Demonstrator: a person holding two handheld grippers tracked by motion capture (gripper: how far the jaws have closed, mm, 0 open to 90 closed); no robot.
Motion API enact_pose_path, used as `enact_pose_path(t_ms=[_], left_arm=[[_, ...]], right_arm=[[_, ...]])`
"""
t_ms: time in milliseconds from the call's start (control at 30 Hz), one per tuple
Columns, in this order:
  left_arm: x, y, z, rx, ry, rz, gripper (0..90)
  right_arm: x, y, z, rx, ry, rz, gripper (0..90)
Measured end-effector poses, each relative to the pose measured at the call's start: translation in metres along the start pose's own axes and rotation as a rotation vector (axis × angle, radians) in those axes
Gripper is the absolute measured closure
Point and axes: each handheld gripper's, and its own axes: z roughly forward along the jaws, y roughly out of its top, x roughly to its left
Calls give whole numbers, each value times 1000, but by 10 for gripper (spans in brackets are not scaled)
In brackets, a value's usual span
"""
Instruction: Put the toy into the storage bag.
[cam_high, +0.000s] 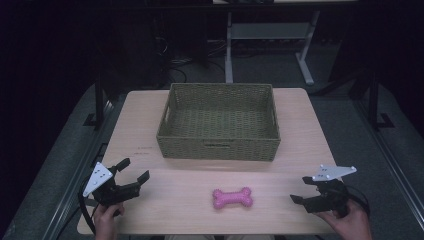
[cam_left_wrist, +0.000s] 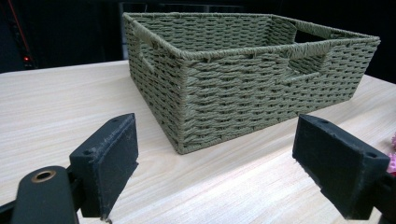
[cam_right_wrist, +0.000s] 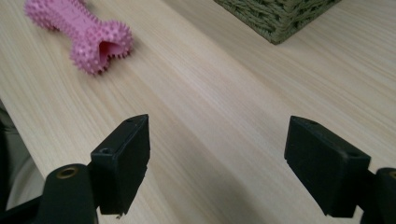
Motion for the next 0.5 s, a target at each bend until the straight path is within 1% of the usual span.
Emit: enact_pose_path(t_ms=[67,100,133,167,200,233,267,300,333,367,400,433,467,500], left_arm=[[0,-1,0,4,0,-1,138],[1,-1,1,7,2,-3,138],[1,-1,0,6,4,-3,138],[1,-1,0,4,4,-2,138],[2,-1,0,4,4,-1,138],[2,-1,0,4,4,-1,138],[2,-1,1,6,1,0,138],[3,-1,1,7,1,-1,138],[3,-1,1,7,1,0,138],[2,-1,1,8,0,1,138],[1,-1,1,11,0,10,138],[0,0,0,11,6,24,138],[0,-1,0,10,6,32,138],[-1,-1,1,11,7,35,138]], right_arm=[[-4,6,1,7,34,9,220],[-4,9,1,7,26,4,220],[-5,12,2,18,30,-4,220],[-5,15,3,29,46,-13,219],[-4,18,5,27,47,-27,220],[-4,18,5,27,47,-27,220],[-3,21,7,39,64,-35,223],[-1,24,9,58,75,-53,230],[2,27,11,68,73,-67,230],[4,29,13,79,87,-74,230],[5,31,15,82,94,-93,230],[11,36,18,97,110,-114,234],[13,38,19,104,119,-122,242],[16,41,21,104,123,-143,241]])
